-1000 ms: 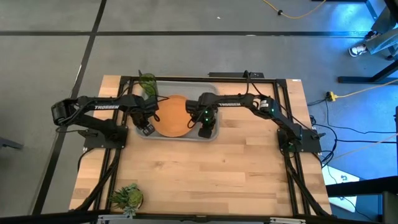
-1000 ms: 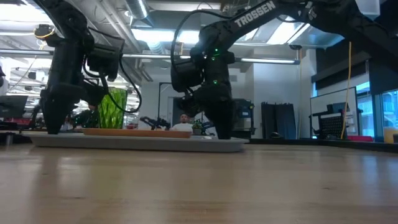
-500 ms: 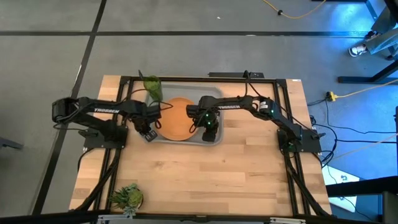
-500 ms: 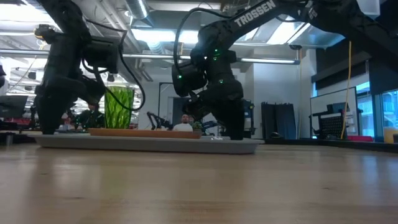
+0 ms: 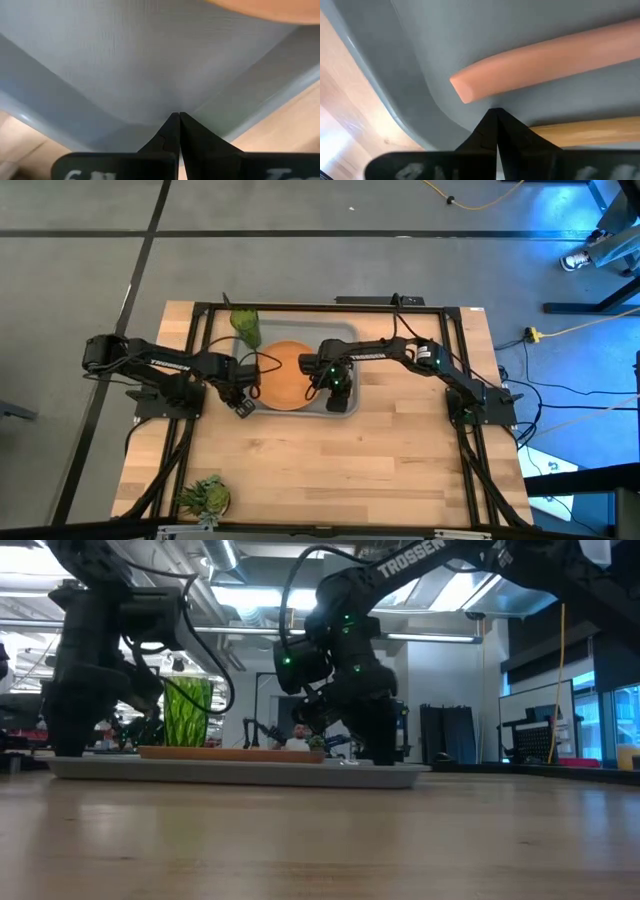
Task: Pick and place plate/cup/fork/spoon on tray
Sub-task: Move the gray serving tray to the center of the table
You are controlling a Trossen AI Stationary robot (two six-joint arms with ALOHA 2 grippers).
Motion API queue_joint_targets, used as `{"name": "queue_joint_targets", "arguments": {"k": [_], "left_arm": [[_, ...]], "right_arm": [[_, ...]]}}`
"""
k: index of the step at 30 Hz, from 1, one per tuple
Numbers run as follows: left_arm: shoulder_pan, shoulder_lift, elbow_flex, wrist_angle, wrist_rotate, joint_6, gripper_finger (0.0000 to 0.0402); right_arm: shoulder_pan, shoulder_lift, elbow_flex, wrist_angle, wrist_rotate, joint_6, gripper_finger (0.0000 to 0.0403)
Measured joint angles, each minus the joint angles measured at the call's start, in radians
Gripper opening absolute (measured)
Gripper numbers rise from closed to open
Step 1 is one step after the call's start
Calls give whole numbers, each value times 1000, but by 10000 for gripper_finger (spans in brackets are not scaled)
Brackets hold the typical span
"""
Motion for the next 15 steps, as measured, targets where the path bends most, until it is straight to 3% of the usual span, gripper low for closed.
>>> {"name": "queue_joint_targets", "arguments": {"k": [15], "left_arm": [[-173,10,-1,84,8,-116,0]], "right_arm": [[62,-3,-66,-41,-34,27,4]]}}
